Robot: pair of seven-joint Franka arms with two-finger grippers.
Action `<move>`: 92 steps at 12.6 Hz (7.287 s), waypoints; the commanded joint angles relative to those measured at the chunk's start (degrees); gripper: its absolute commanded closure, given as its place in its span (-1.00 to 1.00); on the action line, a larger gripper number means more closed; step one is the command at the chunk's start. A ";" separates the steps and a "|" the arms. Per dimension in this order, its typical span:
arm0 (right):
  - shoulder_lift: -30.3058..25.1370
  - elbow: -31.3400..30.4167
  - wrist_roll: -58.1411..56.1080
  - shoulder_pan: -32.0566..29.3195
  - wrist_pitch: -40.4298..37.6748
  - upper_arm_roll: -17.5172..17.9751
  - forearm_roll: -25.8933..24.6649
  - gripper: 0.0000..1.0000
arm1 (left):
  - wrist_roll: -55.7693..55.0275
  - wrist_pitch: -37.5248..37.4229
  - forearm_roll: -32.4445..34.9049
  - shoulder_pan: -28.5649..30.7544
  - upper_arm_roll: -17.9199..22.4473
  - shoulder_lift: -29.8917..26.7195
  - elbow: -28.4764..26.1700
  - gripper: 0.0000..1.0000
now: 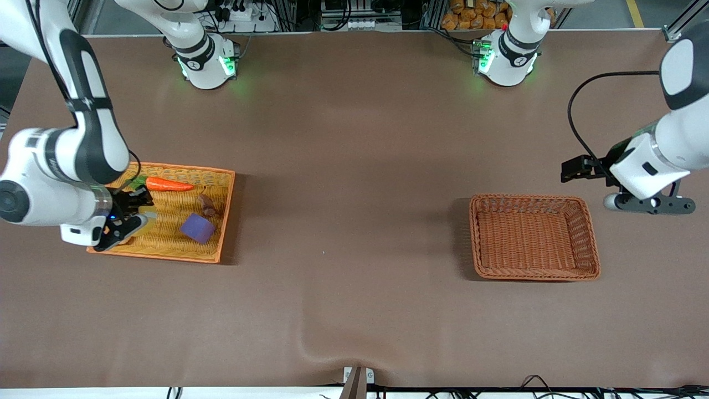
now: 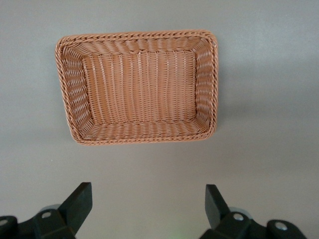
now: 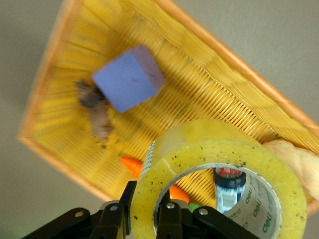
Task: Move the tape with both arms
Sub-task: 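Carry the tape with the right gripper while the left gripper approaches, then set the tape on the table and open the right gripper, then grasp the tape with the left gripper while the right gripper withdraws, then lift the tape with the left gripper and carry it to the basket, then lower the tape into the brown basket and open the left gripper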
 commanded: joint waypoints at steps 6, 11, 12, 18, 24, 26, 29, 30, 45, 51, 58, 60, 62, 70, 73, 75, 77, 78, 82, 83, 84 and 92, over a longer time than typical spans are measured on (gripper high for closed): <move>5.11 16.89 42.38 26.77 -1.09 1.58 2.17 1.00 | -0.43 12.81 0.11 3.67 0.90 -10.64 -15.04 -1.00; 22.42 24.65 55.00 36.99 18.92 1.58 10.69 1.00 | -1.22 12.19 -4.47 8.00 0.91 -2.47 -5.26 -1.00; 25.67 26.40 57.36 39.00 22.18 1.57 10.88 1.00 | -2.96 12.28 -4.47 7.21 0.21 -1.41 -4.90 -1.00; 35.55 35.82 71.78 48.68 24.93 0.96 10.36 1.00 | -15.80 12.37 -4.38 -3.67 -0.85 6.06 -1.73 -1.00; 35.64 35.56 71.80 47.55 24.58 -1.23 8.97 -0.41 | -15.99 15.44 -3.76 -11.78 -0.67 18.19 0.37 -1.00; 34.68 35.56 72.41 47.46 24.58 -1.41 7.20 -0.95 | -15.99 15.70 -3.77 -11.69 -0.76 19.34 0.37 -1.00; 28.98 34.69 70.32 42.74 19.61 -1.33 7.20 -1.00 | -16.16 20.61 -4.03 -12.30 -0.76 22.50 0.73 -1.00; 26.78 34.59 69.17 42.11 14.53 -1.76 6.85 -1.00 | -17.38 20.98 -4.20 -12.74 -0.76 22.68 0.81 -1.00; -16.10 6.58 42.91 16.89 -3.97 -6.51 2.62 -1.00 | -38.92 22.82 0.63 -35.15 -0.15 34.98 9.42 -1.00; -21.84 5.59 31.76 2.74 -11.28 -4.84 2.27 -1.00 | -42.69 29.84 1.86 -36.12 0.03 38.15 9.43 -1.00; -22.63 5.76 31.37 -3.69 -12.24 -0.89 2.10 -1.00 | -53.43 34.78 2.30 -37.18 0.03 40.61 9.34 1.00; -22.63 5.94 30.76 -1.24 -12.24 -3.33 1.66 -1.00 | -53.43 34.78 2.30 -37.09 0.03 40.44 9.34 1.00; -22.20 6.21 30.76 0.70 -11.98 -4.84 1.22 -1.00 | -55.26 34.60 2.30 -37.27 0.46 39.48 9.34 1.00; -21.93 6.56 31.46 0.62 -11.89 -4.58 -1.07 -1.00 | -64.40 15.64 2.30 -33.50 5.63 26.30 8.90 1.00; -21.58 6.56 31.37 0.53 -11.63 -4.67 -0.37 -1.00 | -65.81 12.90 2.21 -24.91 7.24 24.10 8.46 1.00; -21.23 6.64 30.85 0.79 -11.89 -4.58 -0.36 -1.00 | -66.44 13.24 2.30 -19.80 7.15 23.39 6.62 1.00; -20.79 6.73 31.19 0.44 -11.89 -4.67 -0.36 -1.00 | -65.74 13.68 2.30 -16.10 6.97 23.30 5.66 1.00; -20.79 6.73 31.28 0.61 -11.89 -4.58 -0.28 -1.00 | -65.65 15.95 2.30 -14.61 6.97 22.43 3.39 1.00; -20.79 7.34 31.37 0.44 -12.15 -4.67 -0.36 -1.00 | -64.68 26.85 2.47 -13.45 7.15 17.59 -9.71 1.00; -20.79 7.52 31.28 0.27 -12.07 -4.75 -0.36 -1.00 | -64.68 27.74 2.82 -13.36 7.15 17.06 -11.39 1.00; -20.79 7.87 31.28 0.35 -12.07 -4.75 -0.28 -1.00 | -64.68 28.01 3.87 -12.58 7.15 16.71 -12.71 1.00; -20.35 9.02 31.37 0.26 -12.16 -4.84 -0.28 -1.00 | -63.89 39.26 4.50 -7.92 7.15 13.19 -23.88 1.00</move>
